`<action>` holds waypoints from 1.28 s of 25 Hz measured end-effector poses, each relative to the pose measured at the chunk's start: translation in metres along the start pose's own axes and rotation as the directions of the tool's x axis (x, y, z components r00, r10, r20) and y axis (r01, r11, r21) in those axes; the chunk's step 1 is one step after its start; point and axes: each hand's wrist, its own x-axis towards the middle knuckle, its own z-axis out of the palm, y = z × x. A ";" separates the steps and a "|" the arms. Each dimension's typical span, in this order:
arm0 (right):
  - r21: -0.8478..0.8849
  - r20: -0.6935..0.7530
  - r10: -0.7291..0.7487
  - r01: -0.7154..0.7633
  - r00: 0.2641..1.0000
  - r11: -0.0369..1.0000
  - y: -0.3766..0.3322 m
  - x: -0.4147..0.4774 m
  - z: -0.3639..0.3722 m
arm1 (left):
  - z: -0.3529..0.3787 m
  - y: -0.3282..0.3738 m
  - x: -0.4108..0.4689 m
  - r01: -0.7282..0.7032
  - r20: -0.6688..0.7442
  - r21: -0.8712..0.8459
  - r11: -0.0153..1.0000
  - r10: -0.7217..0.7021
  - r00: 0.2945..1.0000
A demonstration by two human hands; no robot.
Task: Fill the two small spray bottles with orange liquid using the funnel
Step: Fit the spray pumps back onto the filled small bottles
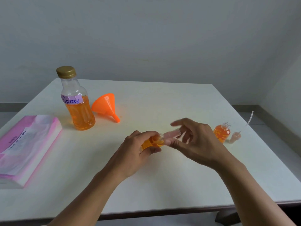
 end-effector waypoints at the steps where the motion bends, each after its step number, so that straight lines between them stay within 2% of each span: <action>1: 0.030 0.034 -0.029 0.028 0.999 0.999 -0.002 -0.001 -0.003 | 0.000 0.000 0.000 0.008 0.002 0.005 1.000 -0.008 1.000; 3: 0.026 0.018 -0.038 0.037 0.999 0.999 -0.003 -0.002 0.003 | 0.001 -0.002 0.000 0.008 0.009 0.000 1.000 -0.008 1.000; 6: -0.008 0.042 0.114 -0.114 0.993 0.993 -0.002 0.001 0.009 | 0.004 -0.005 0.000 0.006 0.032 0.006 1.000 -0.006 0.999; 7: -0.029 0.067 0.122 -0.121 0.990 0.992 0.002 0.000 0.009 | 0.005 -0.004 -0.001 0.009 0.037 -0.001 1.000 -0.009 0.999; 11: -0.011 0.077 -0.037 0.038 0.996 0.999 0.002 -0.003 -0.003 | 0.005 -0.003 0.002 0.013 0.034 -0.035 0.999 -0.012 0.999; 16: -0.110 -0.021 -0.044 0.041 0.999 0.993 -0.002 0.001 0.011 | 0.007 -0.003 -0.001 -0.064 -0.023 0.054 0.997 0.065 0.998; 18: -0.115 0.006 -0.052 0.053 0.999 0.992 -0.003 0.003 0.017 | 0.007 -0.003 -0.004 -0.115 -0.064 0.104 0.988 0.122 0.990; 20: -0.026 0.067 -0.001 0.003 0.998 1.000 -0.009 0.003 0.020 | 0.006 -0.003 -0.005 -0.176 -0.119 0.193 0.965 0.201 0.972; 22: 0.059 0.112 0.101 -0.108 0.989 0.992 -0.017 0.003 0.019 | 0.006 -0.003 -0.005 -0.218 -0.157 0.303 0.928 0.274 0.949; 25: 0.030 0.171 0.227 -0.235 0.959 0.972 -0.022 0.004 0.016 | 0.009 0.000 -0.005 -0.236 -0.150 0.381 0.894 0.312 0.938; 27: 0.059 0.127 0.303 -0.313 0.944 0.948 -0.026 0.004 0.014 | 0.013 0.003 -0.002 -0.154 -0.138 0.303 0.940 0.203 0.969; 29: 0.156 0.036 0.368 -0.369 0.929 0.916 -0.026 0.002 0.008 | 0.018 0.003 0.005 -0.010 -0.129 0.142 0.990 0.029 0.991; 32: 0.199 -0.075 0.410 -0.389 0.909 0.900 -0.016 -0.010 -0.008 | 0.023 0.000 0.015 0.127 -0.129 -0.047 0.991 -0.132 0.983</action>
